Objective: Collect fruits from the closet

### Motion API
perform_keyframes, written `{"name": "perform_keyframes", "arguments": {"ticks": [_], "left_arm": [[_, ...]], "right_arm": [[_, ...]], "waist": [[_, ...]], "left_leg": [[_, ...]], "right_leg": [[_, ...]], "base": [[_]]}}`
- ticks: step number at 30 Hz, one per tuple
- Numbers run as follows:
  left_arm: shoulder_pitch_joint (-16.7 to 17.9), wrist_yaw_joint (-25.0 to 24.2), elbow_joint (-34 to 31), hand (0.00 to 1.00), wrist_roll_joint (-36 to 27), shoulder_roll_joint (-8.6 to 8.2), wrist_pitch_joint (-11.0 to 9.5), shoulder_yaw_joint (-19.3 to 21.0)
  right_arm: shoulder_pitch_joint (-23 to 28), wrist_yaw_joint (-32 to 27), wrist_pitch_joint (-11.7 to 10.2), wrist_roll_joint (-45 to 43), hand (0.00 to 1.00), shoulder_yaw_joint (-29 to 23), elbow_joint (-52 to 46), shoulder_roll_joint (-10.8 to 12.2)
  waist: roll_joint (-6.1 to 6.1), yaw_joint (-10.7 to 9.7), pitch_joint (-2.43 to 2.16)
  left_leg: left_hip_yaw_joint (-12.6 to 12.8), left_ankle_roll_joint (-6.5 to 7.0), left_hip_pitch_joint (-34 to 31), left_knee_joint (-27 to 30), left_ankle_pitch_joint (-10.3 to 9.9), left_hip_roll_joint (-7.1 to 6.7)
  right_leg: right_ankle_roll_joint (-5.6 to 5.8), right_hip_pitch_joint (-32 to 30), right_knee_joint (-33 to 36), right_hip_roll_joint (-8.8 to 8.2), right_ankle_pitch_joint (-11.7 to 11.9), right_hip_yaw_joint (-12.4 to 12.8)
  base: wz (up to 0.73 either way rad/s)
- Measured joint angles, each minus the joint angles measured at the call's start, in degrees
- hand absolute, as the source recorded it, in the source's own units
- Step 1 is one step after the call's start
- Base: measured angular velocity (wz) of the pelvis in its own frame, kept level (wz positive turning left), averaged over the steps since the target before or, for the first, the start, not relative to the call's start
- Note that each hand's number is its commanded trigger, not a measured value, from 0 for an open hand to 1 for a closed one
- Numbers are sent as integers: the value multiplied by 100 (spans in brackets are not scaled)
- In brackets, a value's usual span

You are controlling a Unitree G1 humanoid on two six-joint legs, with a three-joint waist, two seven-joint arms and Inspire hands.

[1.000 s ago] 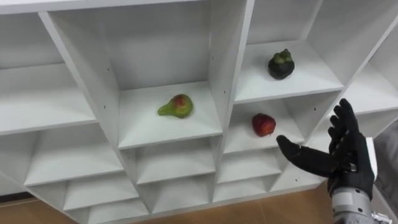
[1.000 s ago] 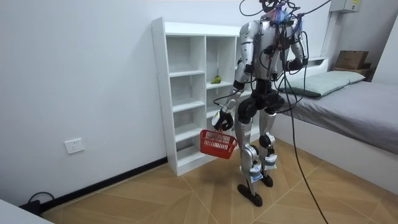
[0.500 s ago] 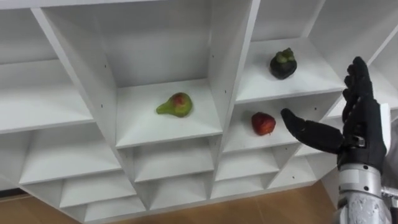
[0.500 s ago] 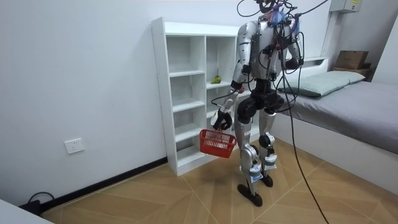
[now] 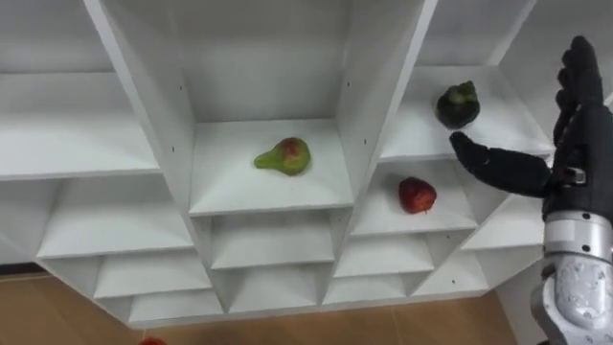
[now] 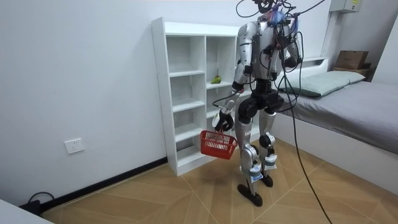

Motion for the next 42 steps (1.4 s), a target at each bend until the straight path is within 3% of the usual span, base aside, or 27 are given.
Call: {"name": "perform_keyframes", "arguments": {"ticks": [4,10,20,24,27,31,42], "left_arm": [[-8,12,-1,100,32,26,8,107],[-3,13,-190,100,34,32,30,108],[117,-2,-487,100,53,71,39,139],[132,-5,-497,100,63,100,45,202],[196,5,-605,100,74,102,144,250],[222,6,-606,100,114,106,185,338],[258,-7,-532,100,107,106,324,334]], "right_arm": [[-390,55,9,172,0,-181,543,-7],[-581,2,11,791,0,-286,641,-247],[-1260,-2,94,836,0,-414,1258,-372],[-1541,7,98,837,0,-422,1670,-464],[-1697,61,226,831,0,-418,1993,-465],[-1793,130,382,825,0,-404,2296,-466],[-1796,376,393,796,0,-127,2665,-466]], "waist": [[-53,2,-18],[51,2,25],[60,21,-11],[36,126,-27],[37,152,-25],[32,259,-18],[-54,348,47]], "left_leg": [[-42,0,1,-2,0,-8],[-77,4,-60,3,3,-14],[-158,-10,-86,10,39,-10],[-183,-13,-86,10,52,-11],[-245,-18,-86,8,66,-16],[-269,-29,-85,1,83,-13],[-317,-29,-71,7,93,-15]], "right_leg": [[1,50,-59,-15,1,-58],[3,31,-69,-40,2,-165],[2,40,-64,-54,3,-256],[-8,44,-66,-56,9,-278],[-11,61,-67,-59,11,-310],[-11,69,-67,-57,11,-327],[-12,116,-73,-72,11,-372]], "base": [[7],[8],[4],[0],[8],[3],[2]]}}
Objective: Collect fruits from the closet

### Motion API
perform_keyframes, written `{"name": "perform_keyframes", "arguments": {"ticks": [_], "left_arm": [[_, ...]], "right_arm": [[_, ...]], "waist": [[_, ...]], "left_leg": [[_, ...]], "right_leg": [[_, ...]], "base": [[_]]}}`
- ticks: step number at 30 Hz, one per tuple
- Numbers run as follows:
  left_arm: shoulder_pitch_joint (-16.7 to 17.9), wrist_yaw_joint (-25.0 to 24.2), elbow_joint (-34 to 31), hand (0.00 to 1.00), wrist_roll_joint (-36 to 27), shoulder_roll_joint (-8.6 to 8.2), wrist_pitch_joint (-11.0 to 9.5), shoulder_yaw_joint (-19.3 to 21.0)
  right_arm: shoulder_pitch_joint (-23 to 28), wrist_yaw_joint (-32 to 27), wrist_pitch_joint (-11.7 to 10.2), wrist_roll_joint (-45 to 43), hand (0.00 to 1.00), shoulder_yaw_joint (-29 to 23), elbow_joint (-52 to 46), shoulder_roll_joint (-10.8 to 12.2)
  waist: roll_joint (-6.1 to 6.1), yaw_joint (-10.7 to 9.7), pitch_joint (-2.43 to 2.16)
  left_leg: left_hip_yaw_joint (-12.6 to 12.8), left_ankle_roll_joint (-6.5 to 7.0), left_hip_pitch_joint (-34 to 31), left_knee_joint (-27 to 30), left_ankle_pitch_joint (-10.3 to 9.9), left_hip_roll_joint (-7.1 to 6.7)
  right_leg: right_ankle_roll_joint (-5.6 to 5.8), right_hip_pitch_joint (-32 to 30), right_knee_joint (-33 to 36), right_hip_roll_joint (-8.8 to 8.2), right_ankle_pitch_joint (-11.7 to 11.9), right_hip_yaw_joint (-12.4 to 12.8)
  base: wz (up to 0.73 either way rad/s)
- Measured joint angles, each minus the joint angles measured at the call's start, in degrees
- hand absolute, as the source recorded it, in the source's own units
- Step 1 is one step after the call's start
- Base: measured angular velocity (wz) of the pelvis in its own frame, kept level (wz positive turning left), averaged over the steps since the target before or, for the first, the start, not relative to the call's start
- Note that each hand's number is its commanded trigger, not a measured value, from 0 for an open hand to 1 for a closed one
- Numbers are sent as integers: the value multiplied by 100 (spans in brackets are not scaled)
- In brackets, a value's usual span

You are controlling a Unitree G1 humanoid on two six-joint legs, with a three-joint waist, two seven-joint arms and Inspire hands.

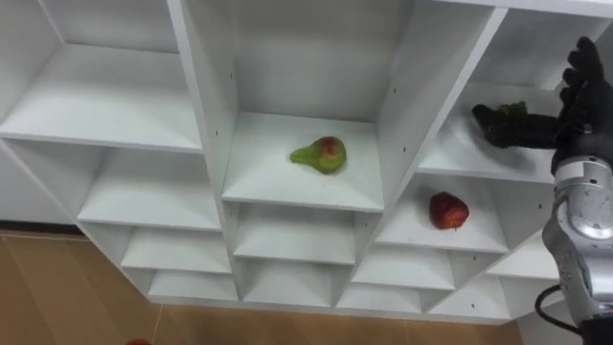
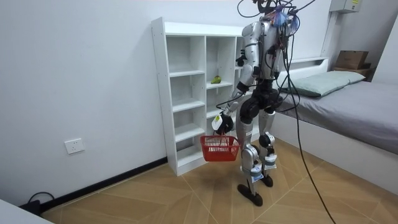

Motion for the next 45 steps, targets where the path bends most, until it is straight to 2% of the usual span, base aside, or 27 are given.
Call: {"name": "perform_keyframes", "arguments": {"ticks": [4,12,24,34,36,37,40,45], "left_arm": [[3,7,33,100,8,0,61,0],[45,17,49,100,10,0,100,5],[20,3,161,100,117,0,205,27],[-2,13,165,100,117,-6,337,28],[-4,13,166,100,116,-7,337,28],[-13,12,160,100,117,-7,337,30],[-48,12,150,100,116,-7,336,33],[-98,13,143,100,115,-6,333,34]], "right_arm": [[13,-5,72,-86,0,18,227,0],[36,-5,73,-450,0,19,270,1],[-2,338,102,-691,0,13,841,1],[6,451,62,-962,0,2,1119,2],[12,504,45,-1049,57,-2,1125,2],[23,536,18,-1114,100,-6,1176,1],[38,621,-72,-1250,100,-54,1219,0],[37,635,-90,-1405,100,-269,1255,-69]], "waist": [[-11,81,6],[-28,99,-7],[-42,120,-71],[-1,112,-71],[22,113,-73],[33,104,-78],[48,100,-87],[40,89,-94]], "left_leg": [[-2,0,-3,1,0,-2],[-81,0,17,9,0,-5],[-101,-1,112,23,0,-6],[-150,-1,142,69,-2,-15],[-165,-1,124,66,-4,-37],[-191,-1,113,74,-4,-41],[-200,-1,100,81,-3,-46],[-204,0,103,88,-3,-53]], "right_leg": [[0,-1,-2,-2,0,0],[0,71,-26,-6,0,-57],[0,198,-84,-2,0,-55],[0,306,-86,-31,-1,-130],[0,307,-85,-33,-1,-151],[0,306,-84,-34,-1,-154],[0,299,-84,-37,-1,-152],[0,299,-78,-42,-1,-143]], "base": [[0],[4],[1],[5],[6],[7],[2],[0]]}}
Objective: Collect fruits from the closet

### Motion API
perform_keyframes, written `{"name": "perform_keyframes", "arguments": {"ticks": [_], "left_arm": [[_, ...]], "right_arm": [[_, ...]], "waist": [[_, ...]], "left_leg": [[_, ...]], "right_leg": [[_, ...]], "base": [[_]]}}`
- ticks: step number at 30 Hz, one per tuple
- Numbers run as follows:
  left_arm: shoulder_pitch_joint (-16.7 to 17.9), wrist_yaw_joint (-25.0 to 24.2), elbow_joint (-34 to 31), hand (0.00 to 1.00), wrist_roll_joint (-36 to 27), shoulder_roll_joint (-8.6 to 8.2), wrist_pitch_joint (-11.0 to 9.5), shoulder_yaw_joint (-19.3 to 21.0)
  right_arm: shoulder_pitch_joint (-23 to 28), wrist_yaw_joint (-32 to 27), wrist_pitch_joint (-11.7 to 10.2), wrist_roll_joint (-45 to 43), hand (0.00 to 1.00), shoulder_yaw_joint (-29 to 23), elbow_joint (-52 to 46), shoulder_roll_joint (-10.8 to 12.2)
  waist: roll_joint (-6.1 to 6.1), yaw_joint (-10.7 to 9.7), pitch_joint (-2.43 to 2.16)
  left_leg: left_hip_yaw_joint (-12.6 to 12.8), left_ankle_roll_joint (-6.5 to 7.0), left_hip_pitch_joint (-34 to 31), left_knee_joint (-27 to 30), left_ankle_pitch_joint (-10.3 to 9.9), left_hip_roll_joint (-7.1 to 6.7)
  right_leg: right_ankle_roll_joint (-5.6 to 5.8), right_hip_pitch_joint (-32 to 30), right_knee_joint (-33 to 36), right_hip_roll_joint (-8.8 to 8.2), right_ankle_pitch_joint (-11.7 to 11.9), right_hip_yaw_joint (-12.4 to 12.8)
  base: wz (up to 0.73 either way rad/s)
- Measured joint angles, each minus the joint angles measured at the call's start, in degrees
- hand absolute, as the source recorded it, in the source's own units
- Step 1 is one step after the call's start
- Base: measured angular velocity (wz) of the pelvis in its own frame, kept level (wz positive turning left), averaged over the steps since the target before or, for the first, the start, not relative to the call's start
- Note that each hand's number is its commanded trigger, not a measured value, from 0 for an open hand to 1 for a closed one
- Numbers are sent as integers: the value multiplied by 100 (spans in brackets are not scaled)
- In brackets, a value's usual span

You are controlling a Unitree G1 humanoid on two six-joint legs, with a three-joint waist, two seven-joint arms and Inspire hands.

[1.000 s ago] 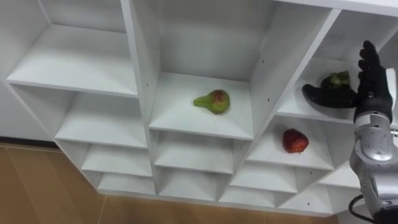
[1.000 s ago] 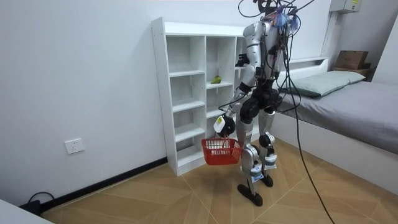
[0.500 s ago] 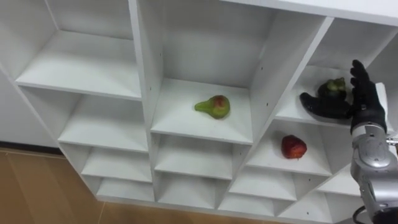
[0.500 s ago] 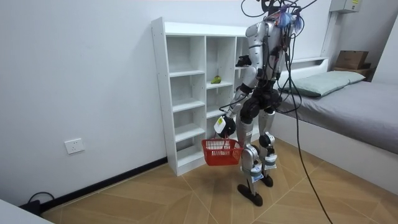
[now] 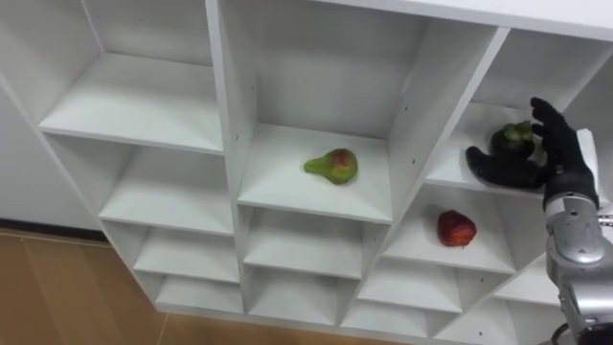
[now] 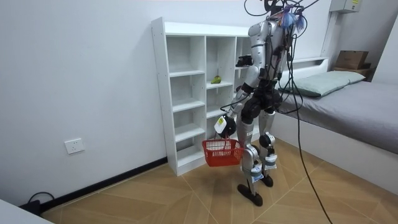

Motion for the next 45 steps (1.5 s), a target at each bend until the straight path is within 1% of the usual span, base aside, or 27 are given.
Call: {"name": "perform_keyframes", "arguments": {"ticks": [2,4,8,12,18,25,29,33,36,38,40,41,43,45], "left_arm": [[-17,0,-13,100,0,0,0,0],[-54,0,-14,100,0,1,0,0],[-96,0,-14,100,-6,1,-1,-1],[-128,1,-14,100,-16,2,0,-4],[-132,23,-7,100,-20,2,1,-6],[-135,65,-7,100,-59,1,-7,-8],[-137,70,-6,100,-59,1,-8,-18],[-150,73,-8,100,-66,-5,-23,-24],[-179,87,-9,100,-67,-33,-63,-25],[-189,117,-9,100,-66,-48,-77,-30],[-204,158,-11,100,-41,-54,-133,-30],[-204,162,-12,100,-31,-56,-147,-30],[-217,177,-12,100,-43,-76,-191,-31],[-219,208,-12,100,-60,-103,-227,-31]], "right_arm": [[-4,4,-50,-49,100,1,47,-66],[-14,3,-54,-135,100,-15,69,-130],[-24,0,-59,-160,100,-79,130,-153],[-41,11,-47,-163,100,-78,224,-144],[-26,76,-42,-169,100,-37,235,-120],[-11,114,-31,-173,100,-32,189,-57],[-11,111,-34,-173,100,6,157,-42],[-40,24,-55,-137,100,3,149,84],[-39,14,-60,-112,100,2,119,135],[51,14,-50,81,100,6,-55,169],[397,18,-49,369,100,-50,-541,233],[484,16,-59,400,100,-66,-667,269],[719,13,-117,612,100,-72,-1062,397],[848,14,-169,720,100,-55,-1276,455]], "waist": [[0,-4,0],[0,-2,0],[-2,-2,-1],[-33,2,-13],[-68,17,-10],[-106,15,-10],[-107,15,-9],[-110,12,-8],[-107,13,-7],[-105,-1,-5],[-90,-2,2],[-80,-4,8],[-30,-45,41],[10,-94,50]], "left_leg": [[-15,0,0,1,0,1],[-20,0,1,7,0,4],[-20,0,16,24,0,8],[-12,0,34,23,0,9],[1,0,38,20,0,8],[48,0,61,-42,-1,18],[82,0,78,-64,-1,26],[137,-1,116,-64,-1,43],[161,-1,148,-82,-1,49],[182,-1,150,-92,-1,52],[187,-1,152,-106,-1,54],[187,-1,153,-107,-1,54],[195,-1,154,-110,-1,54],[224,-1,151,-119,-1,54]], "right_leg": [[0,0,0,1,0,0],[0,0,0,4,0,0],[0,8,-1,9,0,5],[0,27,-1,10,0,5],[0,31,-1,8,0,10],[0,28,4,23,0,74],[-1,20,5,33,0,116],[-3,13,1,58,2,174],[-3,22,1,63,2,193],[-3,20,-5,66,2,201],[-3,14,-8,66,2,194],[-3,14,-8,66,2,196],[-3,7,-7,66,2,209],[-3,-8,-6,68,2,236]], "base": [[0],[0],[0],[0],[0],[-2],[-5],[-7],[-5],[-3],[0],[0],[-2],[-6]]}}
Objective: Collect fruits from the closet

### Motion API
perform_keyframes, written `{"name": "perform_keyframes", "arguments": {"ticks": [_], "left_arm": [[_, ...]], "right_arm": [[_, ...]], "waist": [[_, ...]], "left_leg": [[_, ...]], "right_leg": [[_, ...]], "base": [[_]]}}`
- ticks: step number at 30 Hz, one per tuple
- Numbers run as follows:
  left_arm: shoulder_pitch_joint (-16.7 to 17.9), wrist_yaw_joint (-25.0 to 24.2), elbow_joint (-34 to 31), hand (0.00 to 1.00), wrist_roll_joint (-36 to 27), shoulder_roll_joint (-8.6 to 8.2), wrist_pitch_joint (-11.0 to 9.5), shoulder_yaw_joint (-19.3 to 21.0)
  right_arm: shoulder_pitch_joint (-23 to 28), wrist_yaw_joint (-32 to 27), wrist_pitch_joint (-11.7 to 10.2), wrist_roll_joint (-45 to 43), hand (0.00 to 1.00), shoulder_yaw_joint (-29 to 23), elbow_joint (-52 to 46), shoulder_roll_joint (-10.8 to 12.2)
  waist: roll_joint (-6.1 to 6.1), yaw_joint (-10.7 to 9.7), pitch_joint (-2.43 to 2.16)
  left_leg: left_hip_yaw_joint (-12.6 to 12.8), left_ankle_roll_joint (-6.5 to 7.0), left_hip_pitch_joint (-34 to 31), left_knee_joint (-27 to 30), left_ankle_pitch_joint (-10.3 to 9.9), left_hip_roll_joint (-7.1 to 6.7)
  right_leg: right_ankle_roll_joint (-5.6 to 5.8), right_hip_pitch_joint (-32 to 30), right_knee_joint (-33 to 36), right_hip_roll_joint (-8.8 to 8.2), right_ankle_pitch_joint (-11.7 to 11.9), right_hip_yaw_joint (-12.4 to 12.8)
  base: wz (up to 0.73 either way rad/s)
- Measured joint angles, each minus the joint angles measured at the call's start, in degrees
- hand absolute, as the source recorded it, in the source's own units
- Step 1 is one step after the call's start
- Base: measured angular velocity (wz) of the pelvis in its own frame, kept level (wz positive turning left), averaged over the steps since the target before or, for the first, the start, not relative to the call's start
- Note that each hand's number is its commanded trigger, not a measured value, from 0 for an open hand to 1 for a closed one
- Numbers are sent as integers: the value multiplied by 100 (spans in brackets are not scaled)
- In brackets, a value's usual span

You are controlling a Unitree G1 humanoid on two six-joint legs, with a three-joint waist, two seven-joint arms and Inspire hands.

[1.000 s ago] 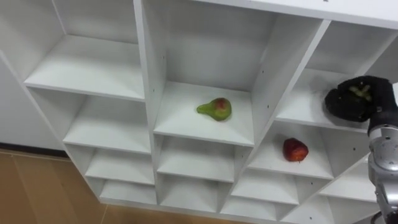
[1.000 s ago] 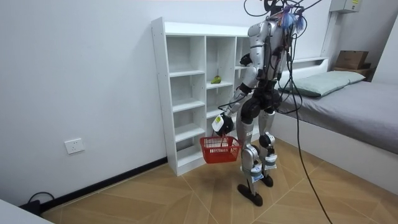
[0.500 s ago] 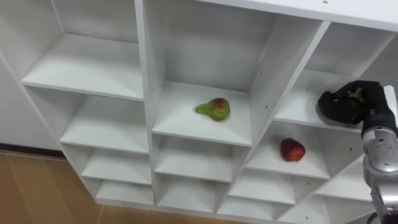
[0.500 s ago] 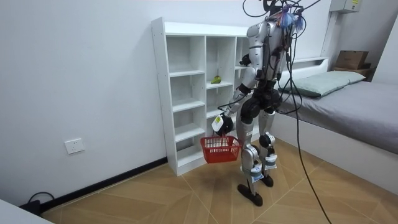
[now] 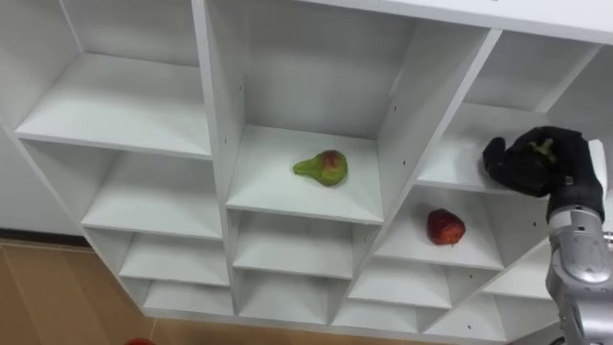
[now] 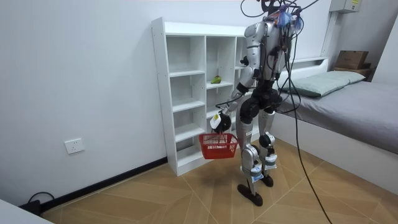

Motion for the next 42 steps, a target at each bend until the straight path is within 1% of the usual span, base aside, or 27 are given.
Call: {"name": "perform_keyframes", "arguments": {"ticks": [3,6,7,9,11,12,13,16,20,21,23,25,27,28,32,35,36,37,39,40,42], "left_arm": [[6,93,-2,100,1,-62,-18,-2],[3,124,0,100,-2,-80,-29,-12],[5,159,2,100,-1,-90,-30,-12],[7,233,38,100,-1,-106,-52,-19],[3,249,73,100,-11,-104,-66,-28],[-2,249,76,100,-11,-106,-106,-31],[7,247,80,100,-11,-108,-167,-32],[-6,241,82,100,-107,-109,-185,-150],[-54,239,83,100,-231,-161,-225,-182],[-70,240,83,100,-244,-189,-243,-216],[-89,240,84,100,-312,-194,-257,-341],[-187,235,84,100,-405,-196,-285,-455],[-258,215,84,100,-496,-197,-306,-472],[-298,199,79,100,-651,-196,-323,-504],[-441,117,79,100,-1056,-196,-339,-677],[-580,91,80,100,-1188,-202,-409,-862],[-658,77,92,100,-1272,-201,-409,-940],[-708,70,92,100,-1363,-209,-409,-1004],[-774,52,89,100,-1366,-243,-409,-1022],[-820,34,89,100,-1382,-276,-409,-1026],[-900,-35,89,100,-1498,-324,-409,-1034]], "right_arm": [[166,4,-5,39,100,28,-321,146],[393,45,1,60,100,84,-614,169],[532,64,5,76,100,126,-797,209],[694,114,4,85,100,267,-1072,249],[839,240,86,56,100,489,-1185,253],[998,351,155,30,100,606,-1304,284],[1126,444,232,28,100,716,-1435,321],[1202,618,278,90,100,975,-1632,321],[1260,868,305,89,100,1086,-2128,359],[1260,945,301,96,100,1125,-2253,363],[1261,1087,301,90,100,1228,-2321,373],[1260,1251,304,73,100,1385,-2324,385],[1291,1395,304,46,100,1520,-2318,394],[1335,1471,304,43,100,1603,-2305,395],[1378,1608,331,54,100,1854,-2087,439],[1367,1649,376,175,100,1927,-1998,499],[1311,1656,366,285,100,1969,-1880,499],[1268,1655,367,314,100,2015,-1693,518],[1255,1655,374,323,100,2059,-1381,611],[1254,1660,377,340,100,2108,-1223,627],[1253,1693,378,532,100,2169,-981,636]], "waist": [[55,-52,-13],[73,-74,-36],[85,-72,-52],[114,-68,-58],[144,-76,-74],[153,-74,-79],[159,-69,-75],[241,-112,-43],[296,-117,-52],[299,-122,-59],[293,-130,-63],[266,-109,-72],[240,-106,-76],[225,-103,-78],[190,-75,-54],[174,-65,-50],[184,-72,-29],[187,-67,-26],[208,-65,-12],[233,-66,9],[259,-65,24]], "left_leg": [[43,0,0,-12,0,3],[73,0,4,-12,0,4],[94,0,-6,-13,0,4],[160,0,-17,-10,0,4],[217,1,-32,-5,0,1],[220,2,-65,3,1,-5],[224,3,-75,16,2,-3],[231,3,-87,-7,1,-6],[223,-1,-139,-8,4,3],[220,-2,-181,15,4,-2],[220,-1,-181,35,5,-6],[222,-1,-208,32,5,-11],[237,0,-226,28,5,-8],[246,0,-244,30,6,-6],[263,0,-275,31,6,-3],[270,4,-413,45,8,-4],[270,6,-465,64,9,-4],[268,6,-486,75,9,-2],[270,6,-496,78,9,-2],[270,6,-514,76,9,-4],[272,7,-587,80,10,-9]], "right_leg": [[0,-20,6,4,0,10],[0,-36,13,7,0,50],[0,-58,24,8,0,52],[0,-115,81,3,0,84],[0,-163,118,-2,0,140],[-3,-192,123,-9,2,147],[-5,-199,126,-12,3,168],[-9,-208,124,-7,8,199],[-15,-256,120,1,11,199],[-16,-289,116,2,12,198],[-16,-292,114,1,12,204],[-15,-325,115,-1,12,218],[-15,-351,118,1,12,234],[-16,-373,121,3,12,242],[-16,-408,120,1,12,250],[-17,-572,179,-11,13,271],[-17,-620,201,-15,13,274],[-18,-636,202,-16,14,277],[-18,-644,200,-21,14,277],[-18,-663,200,-23,14,277],[-18,-729,205,-16,14,278]], "base": [[-7],[-6],[-9],[-16],[-13],[0],[0],[-1],[0],[0],[0],[0],[-4],[-3],[-1],[-1],[0],[0],[0],[0],[0]]}}
